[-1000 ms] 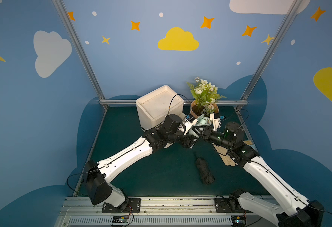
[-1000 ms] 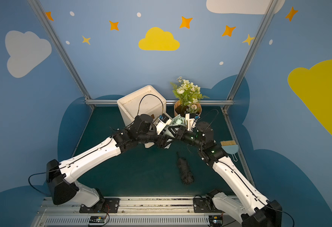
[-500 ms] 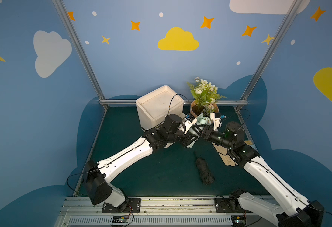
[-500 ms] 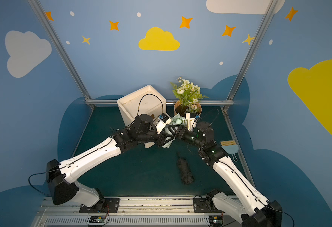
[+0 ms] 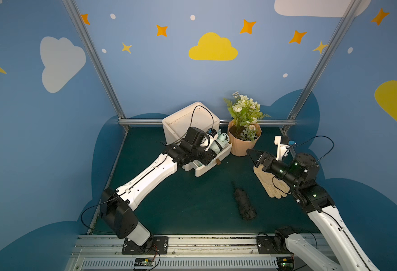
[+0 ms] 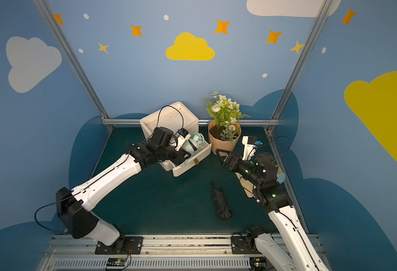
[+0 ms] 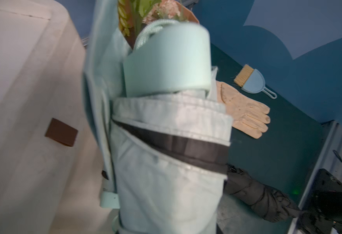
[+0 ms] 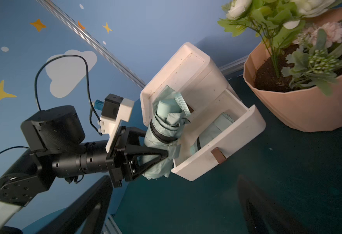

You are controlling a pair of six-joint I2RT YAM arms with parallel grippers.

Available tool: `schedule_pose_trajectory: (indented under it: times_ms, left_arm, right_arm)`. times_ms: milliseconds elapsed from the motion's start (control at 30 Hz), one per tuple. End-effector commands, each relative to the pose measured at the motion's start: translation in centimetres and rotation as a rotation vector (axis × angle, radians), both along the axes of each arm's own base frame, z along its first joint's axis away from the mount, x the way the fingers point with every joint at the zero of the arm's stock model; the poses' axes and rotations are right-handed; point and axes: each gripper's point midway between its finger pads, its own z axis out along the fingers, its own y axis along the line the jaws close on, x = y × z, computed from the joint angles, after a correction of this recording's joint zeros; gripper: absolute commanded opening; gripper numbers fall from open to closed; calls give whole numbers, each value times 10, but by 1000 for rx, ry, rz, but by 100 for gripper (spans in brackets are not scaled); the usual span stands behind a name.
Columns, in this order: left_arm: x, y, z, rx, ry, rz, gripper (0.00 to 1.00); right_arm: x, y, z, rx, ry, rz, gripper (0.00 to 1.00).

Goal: Place the umbrella in the drawer by color
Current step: Place the umbrella in the drawer.

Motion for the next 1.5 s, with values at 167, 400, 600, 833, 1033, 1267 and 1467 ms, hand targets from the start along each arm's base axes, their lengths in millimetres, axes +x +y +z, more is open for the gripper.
schedule_pose_trajectory:
  times_ms: [167, 400, 600, 833, 1033, 1267, 1467]
  left_arm:
    - [37, 19, -13, 184, -29, -45, 21]
    - [61, 17, -30, 271, -47, -31, 20]
    - [82, 20, -47, 410, -65, 5, 21]
    - [89, 18, -48, 424, -50, 11, 21]
    - [89, 17, -51, 422, -36, 5, 21]
    - [89, 18, -46, 419, -40, 10, 20]
    - [89, 19, -48, 424, -34, 9, 20]
  right_arm:
    - [6, -9, -49, -106, 90, -33, 98]
    - [17, -7, -73, -137, 129, -38, 98]
    - [37, 18, -110, -44, 228, 40, 96]
    - [56, 69, -145, 64, 289, 299, 72]
    - [77, 93, -174, 134, 345, 346, 69]
    - [90, 121, -183, 224, 329, 464, 68]
    - [93, 130, -187, 256, 317, 489, 58]
